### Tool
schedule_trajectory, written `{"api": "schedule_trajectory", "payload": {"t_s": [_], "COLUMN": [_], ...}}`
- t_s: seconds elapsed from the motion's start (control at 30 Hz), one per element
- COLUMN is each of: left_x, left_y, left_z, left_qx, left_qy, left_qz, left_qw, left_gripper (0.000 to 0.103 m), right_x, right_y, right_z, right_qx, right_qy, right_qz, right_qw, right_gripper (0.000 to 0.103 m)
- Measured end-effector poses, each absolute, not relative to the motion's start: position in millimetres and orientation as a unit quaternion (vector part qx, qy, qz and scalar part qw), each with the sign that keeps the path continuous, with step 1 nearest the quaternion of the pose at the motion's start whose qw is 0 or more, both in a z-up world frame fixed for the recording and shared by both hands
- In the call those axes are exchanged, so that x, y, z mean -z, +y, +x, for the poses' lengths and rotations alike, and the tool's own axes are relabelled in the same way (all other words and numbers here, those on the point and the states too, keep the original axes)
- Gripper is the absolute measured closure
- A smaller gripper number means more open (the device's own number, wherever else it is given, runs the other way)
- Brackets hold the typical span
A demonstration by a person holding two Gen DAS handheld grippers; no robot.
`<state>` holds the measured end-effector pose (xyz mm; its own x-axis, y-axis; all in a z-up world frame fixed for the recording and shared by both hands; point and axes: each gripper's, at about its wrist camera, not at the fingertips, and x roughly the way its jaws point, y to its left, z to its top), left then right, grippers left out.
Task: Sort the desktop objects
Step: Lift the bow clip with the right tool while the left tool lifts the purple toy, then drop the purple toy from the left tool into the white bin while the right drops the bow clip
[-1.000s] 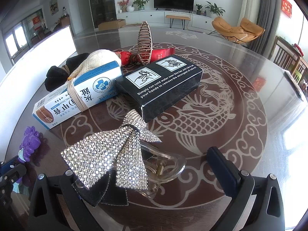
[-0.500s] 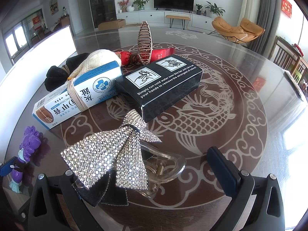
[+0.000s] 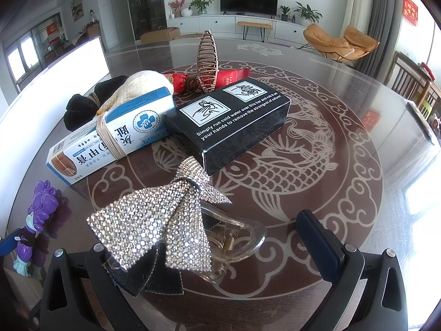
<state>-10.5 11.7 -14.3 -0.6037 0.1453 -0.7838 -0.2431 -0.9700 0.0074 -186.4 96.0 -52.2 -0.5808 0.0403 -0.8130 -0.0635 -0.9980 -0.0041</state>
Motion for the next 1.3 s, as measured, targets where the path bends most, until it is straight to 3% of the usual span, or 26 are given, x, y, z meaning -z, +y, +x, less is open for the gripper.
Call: {"api": "schedule_trajectory", "payload": {"t_s": [0.23,0.27,0.3,0.33,0.37,0.4,0.43,0.47,0.57,0.77,0.87,1.13,1.23,1.27,1.3], "left_x": [13.5,13.0,10.0,7.3,5.9,5.2,4.6,3.7,-2.9,-23.0,-34.6,-37.5,-32.3,-31.8,-30.8], "left_y": [15.0,13.4,10.9,8.0,3.8,-1.6,-8.1,-15.9,-31.4,-33.1,-36.1,-49.9,-50.6,-48.5,-44.8], "left_z": [-14.4,-14.7,-14.0,-14.2,-14.8,-15.4,-16.7,-18.3,-17.8,-6.5,-1.0,3.5,2.7,2.2,2.0], "left_qx": [-0.890,-0.893,-0.898,-0.901,-0.901,-0.900,-0.899,-0.897,-0.897,-0.916,-0.921,-0.913,-0.908,-0.909,-0.910], "left_qy": [0.057,0.055,0.051,0.050,0.044,0.032,0.013,-0.014,-0.069,-0.075,-0.086,-0.112,-0.116,-0.110,-0.099], "left_qz": [-0.439,-0.434,-0.425,-0.422,-0.421,-0.423,-0.424,-0.428,-0.415,-0.367,-0.348,-0.352,-0.362,-0.362,-0.363], "left_qw": [0.107,0.102,0.098,0.093,0.095,0.100,0.106,0.113,0.135,0.145,0.153,0.174,0.177,0.176,0.172], "left_gripper": [0.000,0.009,0.038,0.052,0.076,0.079,0.079,0.081,0.081,0.083,0.097,0.097,0.090,0.078,0.054], "right_x": [47.0,46.2,45.3,43.6,42.0,40.1,38.7,37.1,29.4,4.9,-6.3,-32.5,-35.5,-35.0,-33.6], "right_y": [101.3,102.4,102.2,99.9,96.5,94.5,94.9,95.8,98.9,105.9,101.8,74.7,71.7,71.0,70.6], "right_z": [-186.5,-186.5,-185.3,-183.5,-181.5,-178.9,-176.1,-172.1,-154.7,-117.0,-109.5,-109.0,-100.1,-97.0,-93.3], "right_qx": [-0.885,-0.888,-0.891,-0.895,-0.896,-0.896,-0.895,-0.894,-0.896,-0.904,-0.906,-0.914,-0.915,-0.914,-0.913], "right_qy": [0.039,0.047,0.050,0.043,0.030,0.024,0.031,0.042,0.051,0.072,0.066,0.050,0.067,0.071,0.075], "right_qz": [-0.463,-0.456,-0.450,-0.445,-0.443,-0.442,-0.445,-0.447,-0.441,-0.419,-0.415,-0.394,-0.387,-0.387,-0.388], "right_qw": [0.018,0.019,0.019,0.018,0.019,0.014,0.005,-0.004,-0.012,-0.033,-0.047,-0.083,-0.093,-0.096,-0.098], "right_gripper": [0.000,0.000,0.001,0.012,0.032,0.043,0.051,0.054,0.054,0.054,0.054,0.054,0.054,0.054,0.054]}}
